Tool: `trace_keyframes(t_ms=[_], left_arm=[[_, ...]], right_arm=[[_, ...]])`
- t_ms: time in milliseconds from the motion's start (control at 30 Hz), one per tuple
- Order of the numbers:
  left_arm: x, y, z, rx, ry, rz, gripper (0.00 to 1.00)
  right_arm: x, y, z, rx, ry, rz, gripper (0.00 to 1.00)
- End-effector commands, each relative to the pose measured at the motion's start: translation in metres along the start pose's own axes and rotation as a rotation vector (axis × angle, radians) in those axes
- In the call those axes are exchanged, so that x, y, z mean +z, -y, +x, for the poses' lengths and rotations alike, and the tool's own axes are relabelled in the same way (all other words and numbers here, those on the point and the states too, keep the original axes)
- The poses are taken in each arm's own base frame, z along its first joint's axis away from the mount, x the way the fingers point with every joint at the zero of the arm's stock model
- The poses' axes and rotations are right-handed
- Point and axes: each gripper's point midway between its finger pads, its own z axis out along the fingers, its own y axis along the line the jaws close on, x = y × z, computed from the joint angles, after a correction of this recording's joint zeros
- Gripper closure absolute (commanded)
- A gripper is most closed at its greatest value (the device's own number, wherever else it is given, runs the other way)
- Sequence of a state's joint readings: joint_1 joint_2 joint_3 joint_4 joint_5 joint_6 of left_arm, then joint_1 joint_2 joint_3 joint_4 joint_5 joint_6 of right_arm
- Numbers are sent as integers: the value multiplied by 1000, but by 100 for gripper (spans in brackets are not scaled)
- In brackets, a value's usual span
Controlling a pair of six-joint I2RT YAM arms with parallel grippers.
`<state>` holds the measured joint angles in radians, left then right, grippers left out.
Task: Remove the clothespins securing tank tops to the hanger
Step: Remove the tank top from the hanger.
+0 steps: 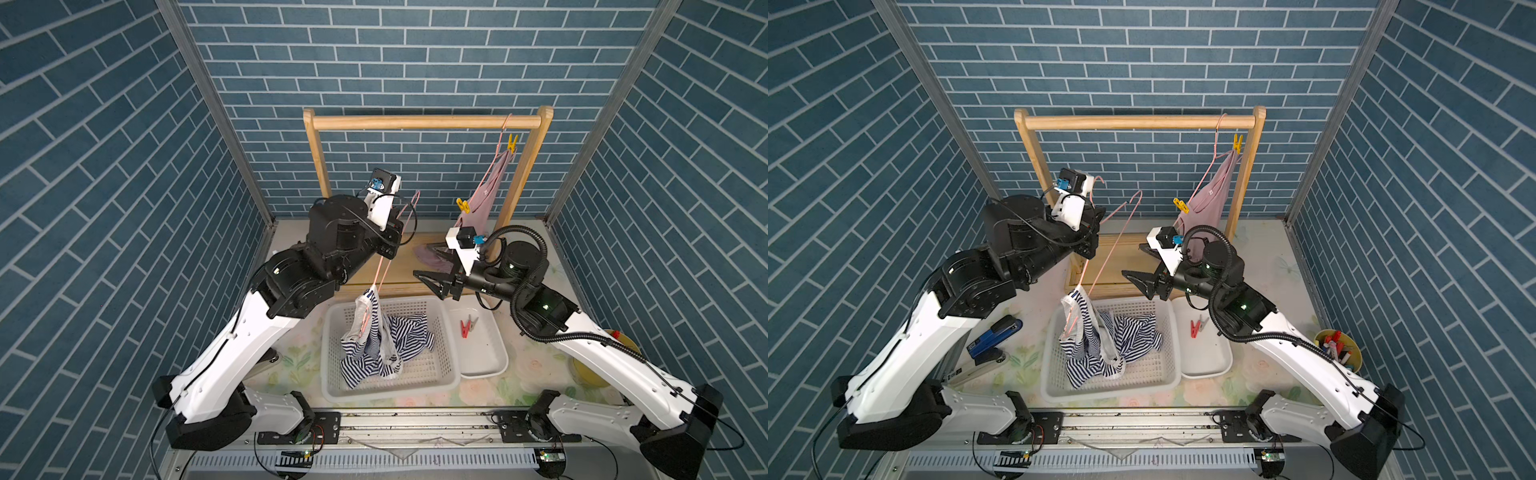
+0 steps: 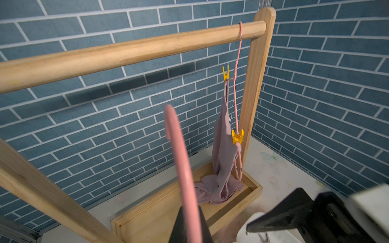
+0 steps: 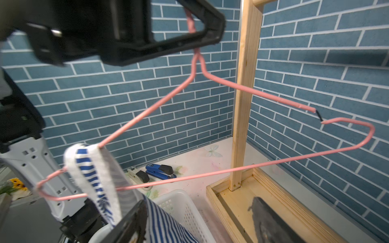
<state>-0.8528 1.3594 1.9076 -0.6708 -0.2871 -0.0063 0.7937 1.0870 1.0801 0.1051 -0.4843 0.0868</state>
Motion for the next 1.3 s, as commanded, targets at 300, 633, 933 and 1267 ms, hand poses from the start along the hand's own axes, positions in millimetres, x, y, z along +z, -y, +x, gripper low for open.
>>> trace_keyframes(t_ms=[300, 633, 933, 1267], left_arm=[[16, -2, -9, -3, -31, 24, 100], [30, 1, 0, -7, -75, 30, 100], [36, -1, 2, -17, -86, 24, 100], [39, -8, 4, -31, -90, 5, 100]], right_arm=[[18, -66, 11, 87, 20, -255, 23], [50, -101, 36, 83, -48, -350, 27], [59, -106, 38, 74, -63, -344, 37], [68, -101, 39, 65, -62, -302, 93]])
